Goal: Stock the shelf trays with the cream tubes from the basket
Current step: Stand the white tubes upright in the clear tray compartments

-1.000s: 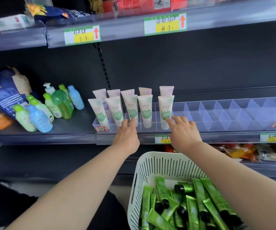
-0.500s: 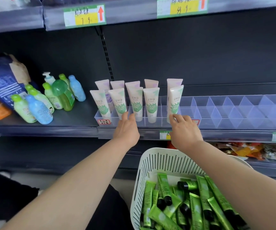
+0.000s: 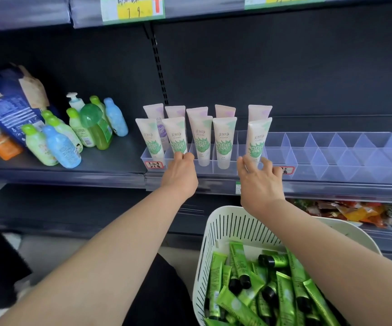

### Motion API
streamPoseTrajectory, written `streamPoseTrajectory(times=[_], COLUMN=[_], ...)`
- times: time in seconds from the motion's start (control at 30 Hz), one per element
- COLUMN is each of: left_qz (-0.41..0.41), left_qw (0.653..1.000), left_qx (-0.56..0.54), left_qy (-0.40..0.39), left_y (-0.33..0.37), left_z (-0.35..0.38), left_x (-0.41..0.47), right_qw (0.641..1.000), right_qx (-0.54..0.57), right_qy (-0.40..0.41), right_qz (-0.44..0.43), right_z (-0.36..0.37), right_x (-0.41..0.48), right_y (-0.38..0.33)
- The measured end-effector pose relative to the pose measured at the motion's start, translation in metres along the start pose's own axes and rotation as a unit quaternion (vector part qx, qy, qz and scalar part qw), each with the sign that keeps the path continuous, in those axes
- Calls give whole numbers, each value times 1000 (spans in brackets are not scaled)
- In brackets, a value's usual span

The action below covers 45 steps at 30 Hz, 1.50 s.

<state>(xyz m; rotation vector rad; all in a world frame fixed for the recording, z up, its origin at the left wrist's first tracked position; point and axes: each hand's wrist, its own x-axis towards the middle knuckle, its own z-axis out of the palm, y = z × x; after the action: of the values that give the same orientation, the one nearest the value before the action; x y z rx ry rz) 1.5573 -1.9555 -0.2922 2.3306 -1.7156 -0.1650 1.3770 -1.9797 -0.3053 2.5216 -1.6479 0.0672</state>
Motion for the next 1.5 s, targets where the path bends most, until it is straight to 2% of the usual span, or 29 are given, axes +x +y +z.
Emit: streamPoseTrajectory(times=[0.53, 0.8, 1.03, 1.27, 1.5], left_qz=[-16, -11, 25, 28, 22], left_qw=[1000, 999, 988, 991, 985], left_qx=[26, 30, 142, 122, 161], left_qy=[2, 5, 48, 44, 60], left_y=[-12, -25, -35, -39, -47], left_z=[-11, -13, -1, 2, 7], left_x=[8, 9, -3, -5, -6], right_qw=[996, 996, 995, 982, 983], right_qx=[50, 57, 77, 170, 154], right_qy=[-12, -12, 9, 23, 33], right_qz=[-67, -69, -64, -78, -97], right_z=[17, 13, 17, 20, 21], right_x=[4, 10, 14, 24, 29], right_y=[3, -9, -12, -12, -23])
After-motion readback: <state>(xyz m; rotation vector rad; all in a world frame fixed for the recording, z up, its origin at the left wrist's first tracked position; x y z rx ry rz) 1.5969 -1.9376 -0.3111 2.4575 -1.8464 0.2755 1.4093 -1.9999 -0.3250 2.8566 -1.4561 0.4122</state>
